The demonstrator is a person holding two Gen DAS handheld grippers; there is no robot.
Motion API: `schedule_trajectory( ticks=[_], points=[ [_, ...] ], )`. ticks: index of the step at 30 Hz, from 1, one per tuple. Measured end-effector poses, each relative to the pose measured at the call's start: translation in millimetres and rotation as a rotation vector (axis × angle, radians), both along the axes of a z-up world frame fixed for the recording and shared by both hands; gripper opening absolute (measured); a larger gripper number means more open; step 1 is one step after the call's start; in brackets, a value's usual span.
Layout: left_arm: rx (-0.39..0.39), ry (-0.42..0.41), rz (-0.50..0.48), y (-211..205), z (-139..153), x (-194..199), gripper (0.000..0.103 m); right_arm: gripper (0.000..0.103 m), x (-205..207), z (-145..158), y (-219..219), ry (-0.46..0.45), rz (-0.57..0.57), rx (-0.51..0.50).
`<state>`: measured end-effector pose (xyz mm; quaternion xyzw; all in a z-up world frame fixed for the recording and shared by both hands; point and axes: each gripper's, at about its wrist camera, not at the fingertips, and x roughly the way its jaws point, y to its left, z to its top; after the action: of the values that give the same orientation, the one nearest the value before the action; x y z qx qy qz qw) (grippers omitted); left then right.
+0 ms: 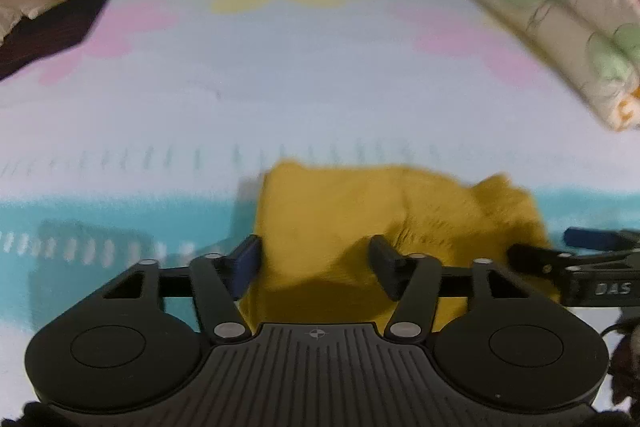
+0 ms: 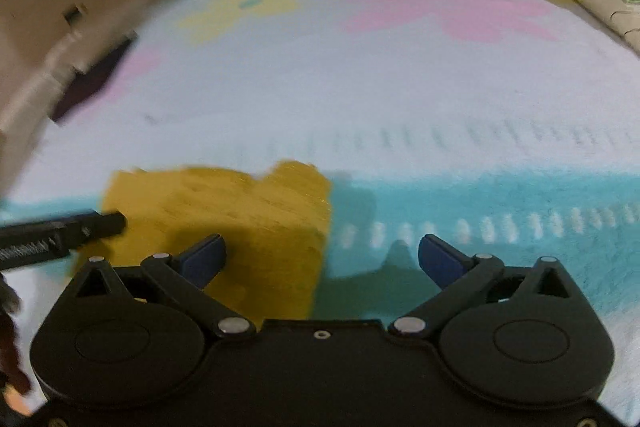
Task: Fold small clothes
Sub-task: 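Open both tools and release the folded sweater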
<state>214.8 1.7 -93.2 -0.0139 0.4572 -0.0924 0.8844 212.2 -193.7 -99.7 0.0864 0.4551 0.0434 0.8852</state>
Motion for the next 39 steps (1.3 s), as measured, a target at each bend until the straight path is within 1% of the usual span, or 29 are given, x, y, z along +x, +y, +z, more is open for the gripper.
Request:
schedule_trajectory(
  ticks=[1, 2, 3, 4, 7, 11, 13, 15, 17, 19, 21, 23, 25, 27, 29, 30, 33, 35, 39],
  points=[
    [-0.009, 0.000, 0.016, 4.2, -2.8, 0.8, 0.080, 0.103, 2.6, -5.2, 0.5, 0.008, 0.001, -0.005],
    [-0.021, 0.009, 0.040, 9.8, -6.4, 3.1, 0.086, 0.103, 1.0, -9.6, -4.9, 0.011, -0.007, 0.009],
    [-0.038, 0.024, 0.059, 15.3, -9.5, 5.6, 0.094, 0.103, 3.1, -12.2, -7.8, 0.011, -0.020, 0.026],
    [-0.059, 0.033, 0.067, 20.5, -12.2, 7.2, 0.097, 0.103, 4.8, -12.6, -8.4, 0.009, -0.019, 0.023],
    [-0.066, 0.026, 0.057, 23.8, -10.7, 4.3, 0.096, 0.103, 7.1, -12.3, -6.3, 0.002, 0.005, -0.004],
    [-0.082, 0.042, 0.045, 29.5, -2.8, -6.8, 0.096, 0.103, 3.3, -10.5, -9.1, -0.013, -0.011, 0.033],
    [-0.084, 0.027, 0.024, 32.8, 8.1, -19.4, 0.096, 0.103, -7.6, 1.1, -10.6, -0.037, -0.004, 0.034],
    [-0.049, 0.009, -0.010, 31.6, 15.1, -34.3, 0.096, 0.103, -18.0, 11.4, -10.1, -0.065, 0.015, 0.038],
    [-0.009, 0.003, -0.058, 28.7, 18.0, -50.2, 0.096, 0.103, -27.1, 20.0, -8.4, -0.069, 0.035, 0.054],
    [0.027, 0.013, -0.101, 25.6, 16.4, -63.4, 0.096, 0.103, -38.1, 23.2, -5.3, -0.052, 0.059, 0.063],
    [0.057, 0.030, -0.127, 25.1, 10.2, -78.3, 0.096, 0.103, -47.8, 20.7, 1.0, -0.023, 0.091, 0.038],
    [0.057, 0.061, -0.130, 28.7, 1.2, -93.2, 0.096, 0.103, -57.5, 13.7, 6.9, 0.004, 0.111, 0.001],
    [0.040, 0.092, -0.126, 35.8, -6.5, -110.6, 0.096, 0.103, -70.9, 3.5, 9.3, 0.045, 0.124, 0.006],
    [0.031, 0.081, -0.121, 41.1, -7.1, -123.9, 0.096, 0.103, -83.7, -5.3, 12.1, 0.079, 0.140, 0.003],
    [0.028, 0.078, -0.114, 45.4, -5.6, -134.1, 0.096, 0.103, -97.6, -5.2, 17.2, 0.062, 0.169, -0.049],
    [0.021, 0.079, -0.108, 48.0, -5.2, -137.5, 0.096, 0.103, -102.9, -4.4, 18.2, 0.061, 0.176, -0.057],
    [0.002, 0.064, -0.081, 55.3, -1.5, -148.5, 0.096, 0.103, -119.2, -2.2, 15.3, 0.061, 0.162, -0.037],
    [-0.002, 0.033, -0.063, 57.1, 4.3, -154.8, 0.096, 0.103, -126.1, 2.2, 13.7, 0.050, 0.143, -0.037],
    [0.024, -0.049, -0.051, 51.9, 15.4, -170.8, 0.096, 0.103, -147.4, 13.5, 14.0, -0.031, 0.096, -0.060]
  ],
)
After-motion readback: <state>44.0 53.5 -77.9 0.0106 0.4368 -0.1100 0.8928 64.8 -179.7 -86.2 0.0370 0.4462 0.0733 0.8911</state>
